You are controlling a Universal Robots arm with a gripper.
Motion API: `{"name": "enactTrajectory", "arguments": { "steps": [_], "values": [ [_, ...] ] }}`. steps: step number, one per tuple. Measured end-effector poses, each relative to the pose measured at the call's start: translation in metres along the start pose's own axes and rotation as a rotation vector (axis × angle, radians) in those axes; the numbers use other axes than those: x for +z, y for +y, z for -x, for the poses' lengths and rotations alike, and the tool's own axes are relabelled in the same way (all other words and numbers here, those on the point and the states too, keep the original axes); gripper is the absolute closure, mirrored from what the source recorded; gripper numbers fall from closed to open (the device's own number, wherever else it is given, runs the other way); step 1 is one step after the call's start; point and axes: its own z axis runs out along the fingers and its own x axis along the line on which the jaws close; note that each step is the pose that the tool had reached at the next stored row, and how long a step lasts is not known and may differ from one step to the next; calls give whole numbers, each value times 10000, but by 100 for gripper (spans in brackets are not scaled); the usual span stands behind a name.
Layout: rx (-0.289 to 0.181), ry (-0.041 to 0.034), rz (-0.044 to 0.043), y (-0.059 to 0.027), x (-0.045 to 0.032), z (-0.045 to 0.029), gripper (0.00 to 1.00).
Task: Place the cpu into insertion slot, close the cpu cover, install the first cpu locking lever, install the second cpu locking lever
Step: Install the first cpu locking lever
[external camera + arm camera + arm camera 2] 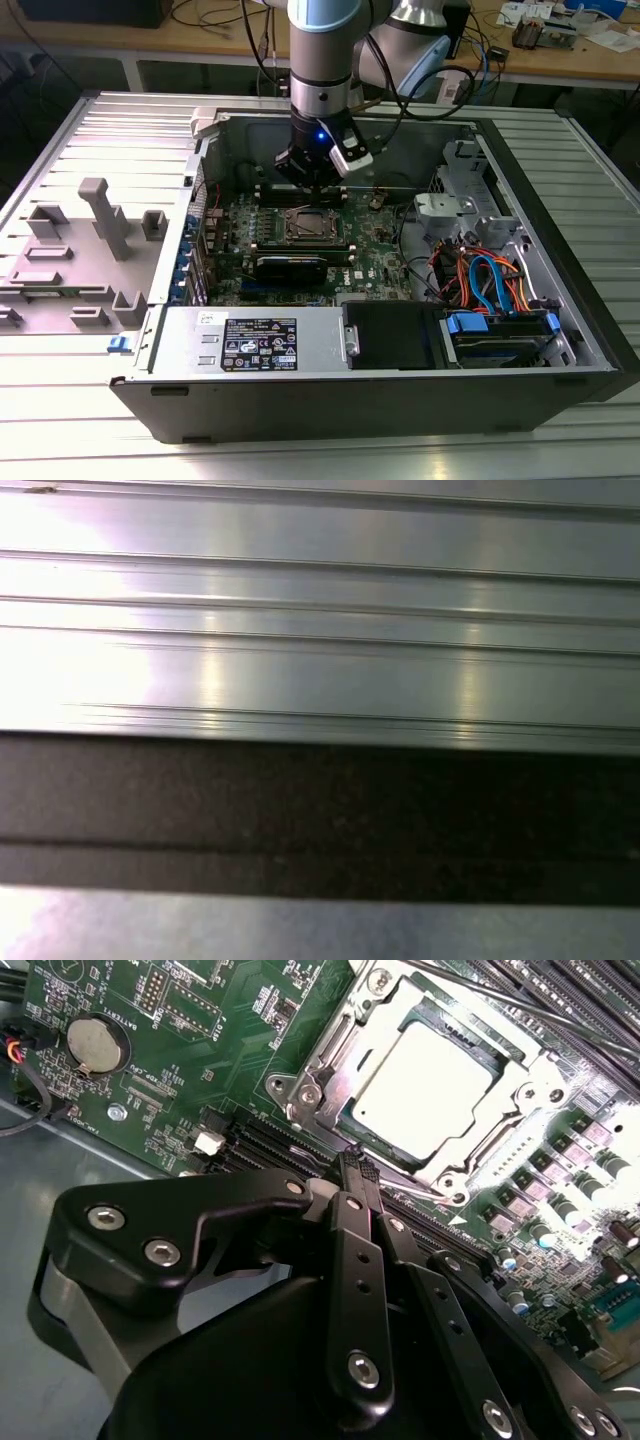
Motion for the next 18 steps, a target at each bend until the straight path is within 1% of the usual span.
{"name": "enactTrajectory", "arguments": {
  "steps": [10,18],
  "values": [
    [0,0,1,-1,19,42,89],
    [1,0,0,-3,54,79,89]
  ]
}}
